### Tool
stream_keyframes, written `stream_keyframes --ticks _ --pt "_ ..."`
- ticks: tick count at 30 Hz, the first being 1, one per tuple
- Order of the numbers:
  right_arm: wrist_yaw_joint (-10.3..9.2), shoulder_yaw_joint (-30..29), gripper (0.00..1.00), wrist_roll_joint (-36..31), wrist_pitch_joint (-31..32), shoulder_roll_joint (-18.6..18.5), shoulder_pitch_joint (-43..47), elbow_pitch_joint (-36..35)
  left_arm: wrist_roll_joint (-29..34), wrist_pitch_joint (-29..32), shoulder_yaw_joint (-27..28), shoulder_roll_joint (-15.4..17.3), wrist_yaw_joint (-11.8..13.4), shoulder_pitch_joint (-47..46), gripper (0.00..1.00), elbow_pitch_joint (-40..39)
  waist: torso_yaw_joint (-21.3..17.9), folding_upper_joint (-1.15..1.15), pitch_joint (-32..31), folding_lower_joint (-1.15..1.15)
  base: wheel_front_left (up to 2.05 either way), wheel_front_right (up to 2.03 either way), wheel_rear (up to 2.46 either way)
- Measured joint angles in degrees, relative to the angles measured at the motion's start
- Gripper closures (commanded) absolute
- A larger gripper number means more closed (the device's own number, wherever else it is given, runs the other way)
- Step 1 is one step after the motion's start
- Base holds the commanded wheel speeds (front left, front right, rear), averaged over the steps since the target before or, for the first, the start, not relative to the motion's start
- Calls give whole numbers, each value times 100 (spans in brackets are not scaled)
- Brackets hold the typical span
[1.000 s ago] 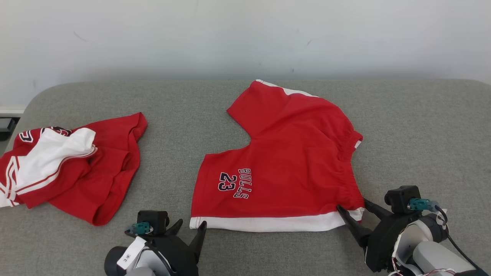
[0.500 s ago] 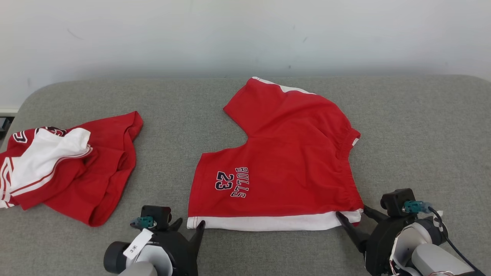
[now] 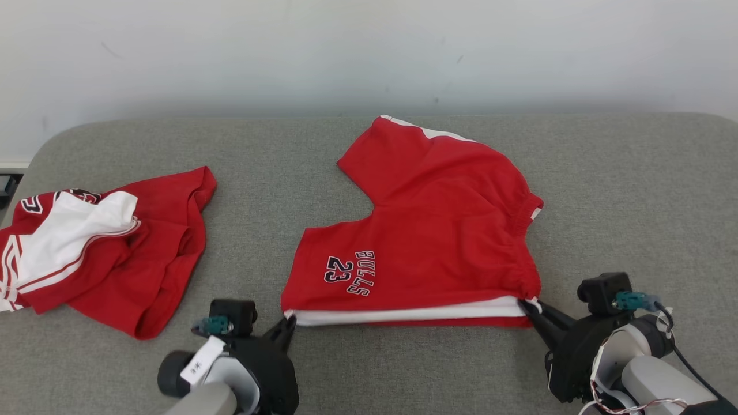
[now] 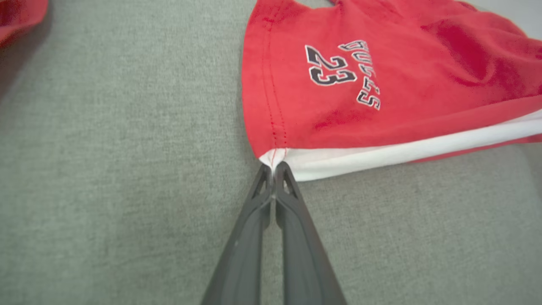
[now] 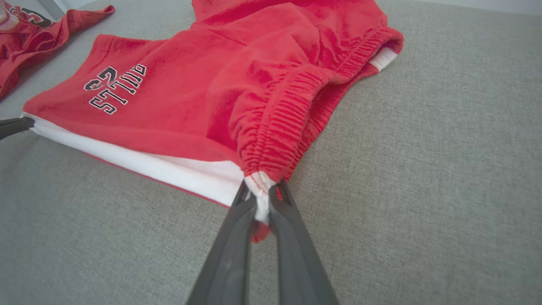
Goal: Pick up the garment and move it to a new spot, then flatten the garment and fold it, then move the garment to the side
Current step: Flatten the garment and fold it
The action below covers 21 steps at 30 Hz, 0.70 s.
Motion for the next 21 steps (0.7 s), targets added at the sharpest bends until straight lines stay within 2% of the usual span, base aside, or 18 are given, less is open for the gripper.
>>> stream_keyframes --ticks 5,9,13,14,16,19,21 --pt "36 -34 100 111 174 1 -159 -53 -59 -20 109 59 -176 -174 100 -298 28 0 35 0 0 0 0" --pt "133 145 100 277 868 42 -478 30 -79 235 21 133 -389 -224 100 -363 -2 0 113 0 0 0 0" --pt "187 404 100 611 2182 176 -1112 323 -449 903 -27 252 -1018 -635 100 -499 -92 0 244 0 0 0 0" --pt "187 432 100 759 2550 236 -1308 413 -468 1218 -75 277 -1090 -821 100 -498 -116 0 290 0 0 0 0" --pt "175 553 100 911 3154 356 -1827 650 -926 2087 -76 313 -1118 -1141 100 -425 -167 0 401 0 0 0 0" --pt "-183 450 100 865 3980 439 -2920 939 -1316 2975 -5 339 -1084 -1702 100 -252 -239 1 599 1 0 0 0" --pt "-428 46 100 873 4072 460 -3719 1014 -1324 3255 225 296 -1053 -2506 100 -181 -279 1 747 1 0 0 0"
